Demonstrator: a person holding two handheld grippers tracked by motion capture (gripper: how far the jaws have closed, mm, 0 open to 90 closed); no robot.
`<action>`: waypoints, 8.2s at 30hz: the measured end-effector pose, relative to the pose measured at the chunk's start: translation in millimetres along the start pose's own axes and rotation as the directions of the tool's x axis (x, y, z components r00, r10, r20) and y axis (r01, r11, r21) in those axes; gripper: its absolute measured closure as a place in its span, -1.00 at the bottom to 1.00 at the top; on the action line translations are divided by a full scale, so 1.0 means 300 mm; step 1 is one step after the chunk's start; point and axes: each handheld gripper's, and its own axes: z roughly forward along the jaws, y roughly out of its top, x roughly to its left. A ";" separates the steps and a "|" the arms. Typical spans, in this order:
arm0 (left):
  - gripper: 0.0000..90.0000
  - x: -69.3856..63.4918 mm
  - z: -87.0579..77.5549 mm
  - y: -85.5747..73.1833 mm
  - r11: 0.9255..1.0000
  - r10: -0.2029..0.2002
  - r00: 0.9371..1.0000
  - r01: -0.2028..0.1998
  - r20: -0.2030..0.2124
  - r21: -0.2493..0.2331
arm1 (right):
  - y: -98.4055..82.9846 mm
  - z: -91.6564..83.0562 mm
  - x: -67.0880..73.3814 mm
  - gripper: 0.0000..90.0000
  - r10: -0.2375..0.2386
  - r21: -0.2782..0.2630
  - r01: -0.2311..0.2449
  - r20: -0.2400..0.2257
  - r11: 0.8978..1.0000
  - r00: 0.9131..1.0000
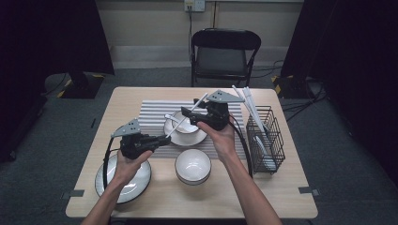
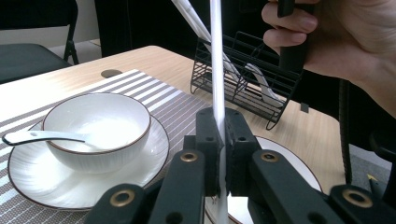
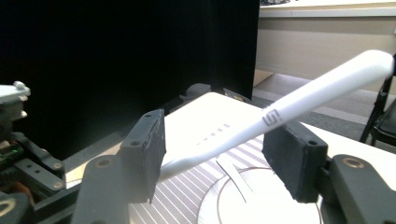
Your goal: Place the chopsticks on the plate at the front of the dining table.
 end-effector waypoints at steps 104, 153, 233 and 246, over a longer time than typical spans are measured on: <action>0.92 0.342 0.005 -0.061 0.977 -0.135 0.951 0.174 -0.277 0.122 | -0.591 -0.042 -0.174 -0.52 -0.089 0.436 -0.068 0.330 0.898 0.940; 0.92 0.403 0.136 -0.121 0.927 -0.173 0.930 0.264 -0.323 0.265 | -0.594 -0.045 -0.178 -0.54 -0.072 0.431 -0.086 0.336 0.898 0.939; 0.90 0.351 0.122 -0.179 0.884 -0.159 0.933 0.280 -0.324 0.374 | -0.595 -0.045 -0.175 -0.54 -0.067 0.429 -0.094 0.346 0.898 0.936; 0.93 0.370 0.140 -0.175 0.891 -0.165 0.929 0.284 -0.330 0.355 | -0.595 -0.046 -0.173 -0.54 -0.066 0.429 -0.097 0.349 0.898 0.935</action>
